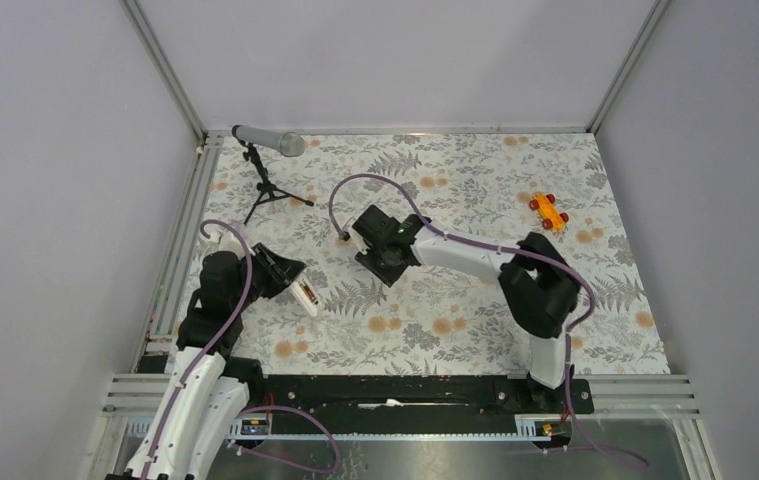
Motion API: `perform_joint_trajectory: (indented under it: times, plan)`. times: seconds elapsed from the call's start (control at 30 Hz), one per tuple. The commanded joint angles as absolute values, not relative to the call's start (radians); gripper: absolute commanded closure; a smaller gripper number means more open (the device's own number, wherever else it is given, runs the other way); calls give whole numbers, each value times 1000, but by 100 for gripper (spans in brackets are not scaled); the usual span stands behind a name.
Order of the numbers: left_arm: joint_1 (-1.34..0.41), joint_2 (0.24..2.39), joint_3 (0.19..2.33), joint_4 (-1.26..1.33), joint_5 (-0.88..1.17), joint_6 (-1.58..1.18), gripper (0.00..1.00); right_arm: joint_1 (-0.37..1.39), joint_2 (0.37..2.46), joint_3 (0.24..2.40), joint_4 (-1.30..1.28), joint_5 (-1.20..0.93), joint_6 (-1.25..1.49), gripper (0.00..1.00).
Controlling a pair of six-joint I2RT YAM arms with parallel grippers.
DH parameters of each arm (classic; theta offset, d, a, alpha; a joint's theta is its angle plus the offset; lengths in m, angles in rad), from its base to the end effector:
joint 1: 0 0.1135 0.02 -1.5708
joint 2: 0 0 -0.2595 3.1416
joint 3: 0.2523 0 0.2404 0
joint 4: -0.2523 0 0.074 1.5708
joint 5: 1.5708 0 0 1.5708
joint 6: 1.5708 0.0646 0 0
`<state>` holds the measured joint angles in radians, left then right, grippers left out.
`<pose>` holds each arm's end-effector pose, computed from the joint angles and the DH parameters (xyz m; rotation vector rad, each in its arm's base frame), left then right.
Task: Load the batteries into the remote control
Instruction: Pick up the battery cover at the center of the board, then load the battery cover into the remote control.
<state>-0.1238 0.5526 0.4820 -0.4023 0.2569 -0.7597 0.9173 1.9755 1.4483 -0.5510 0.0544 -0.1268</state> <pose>0.1538 -0.0357 0.2310 -0.5035 2.0657 -0.8017 0.2576 0.3306 0.1647 -1.3107 2.3148 0.1907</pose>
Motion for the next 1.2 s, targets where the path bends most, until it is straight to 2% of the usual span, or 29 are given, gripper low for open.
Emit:
perform_joint_trajectory:
  times: [0.0,0.17,0.3,0.5,0.77,0.97,1.17]
  plan:
    - [-119,529,412,-82,377,-802,100,920,1768,1362,-562,50,17,65]
    - [-125,560,339,196,504,-884,100,920,1574,1271,-548,51,85,65]
    - [-168,648,305,434,548,-965,100,920,1404,1198,-488,-105,84,64]
    - [-364,872,397,632,501,-990,100,941,1205,1119,-327,-278,83,63]
    - [-426,939,454,690,444,-1014,100,980,1198,1139,-346,-165,36,63]
    - [-453,922,428,716,384,-1050,100,982,1265,1230,-431,-77,137,63]
    - [-460,901,385,749,313,-1089,100,985,1308,1312,-483,-106,233,62]
